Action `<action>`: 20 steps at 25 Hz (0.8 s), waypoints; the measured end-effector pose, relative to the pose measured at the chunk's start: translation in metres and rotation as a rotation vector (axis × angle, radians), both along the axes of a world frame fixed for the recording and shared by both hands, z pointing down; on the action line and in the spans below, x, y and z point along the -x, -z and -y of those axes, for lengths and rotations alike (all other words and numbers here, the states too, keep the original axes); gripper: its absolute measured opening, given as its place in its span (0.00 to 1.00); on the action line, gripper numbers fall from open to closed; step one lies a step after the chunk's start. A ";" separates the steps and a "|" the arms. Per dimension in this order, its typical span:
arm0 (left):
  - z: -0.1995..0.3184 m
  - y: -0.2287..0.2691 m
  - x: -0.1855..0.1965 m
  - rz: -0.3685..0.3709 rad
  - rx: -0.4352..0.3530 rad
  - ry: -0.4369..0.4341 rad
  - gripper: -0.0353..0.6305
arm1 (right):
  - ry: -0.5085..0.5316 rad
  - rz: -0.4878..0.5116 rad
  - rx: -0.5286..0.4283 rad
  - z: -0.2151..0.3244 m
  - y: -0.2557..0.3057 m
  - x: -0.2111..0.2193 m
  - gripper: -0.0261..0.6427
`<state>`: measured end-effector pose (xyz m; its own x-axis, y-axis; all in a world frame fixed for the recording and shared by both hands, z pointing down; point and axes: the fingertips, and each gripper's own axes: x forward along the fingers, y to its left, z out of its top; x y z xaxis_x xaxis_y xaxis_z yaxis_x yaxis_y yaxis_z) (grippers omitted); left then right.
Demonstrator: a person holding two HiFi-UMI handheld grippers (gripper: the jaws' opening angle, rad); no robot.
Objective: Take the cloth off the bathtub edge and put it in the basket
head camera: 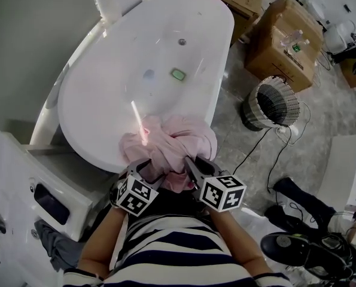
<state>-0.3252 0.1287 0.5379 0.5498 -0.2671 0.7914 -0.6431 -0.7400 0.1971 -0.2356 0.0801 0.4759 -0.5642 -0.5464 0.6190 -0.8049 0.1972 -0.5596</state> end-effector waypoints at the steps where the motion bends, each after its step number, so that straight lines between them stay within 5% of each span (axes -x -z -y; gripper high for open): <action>1: 0.000 -0.001 -0.001 0.000 -0.002 -0.005 0.46 | 0.002 0.008 -0.017 0.000 0.008 0.000 0.17; 6: 0.007 -0.006 -0.010 -0.001 -0.012 -0.011 0.46 | 0.033 0.041 -0.117 0.005 0.056 -0.006 0.17; 14: 0.042 0.008 -0.026 -0.048 -0.089 0.123 0.45 | 0.083 0.123 -0.211 0.001 0.121 -0.012 0.17; 20: 0.067 0.019 -0.041 -0.114 -0.112 0.172 0.24 | 0.111 0.115 -0.248 -0.008 0.140 -0.021 0.17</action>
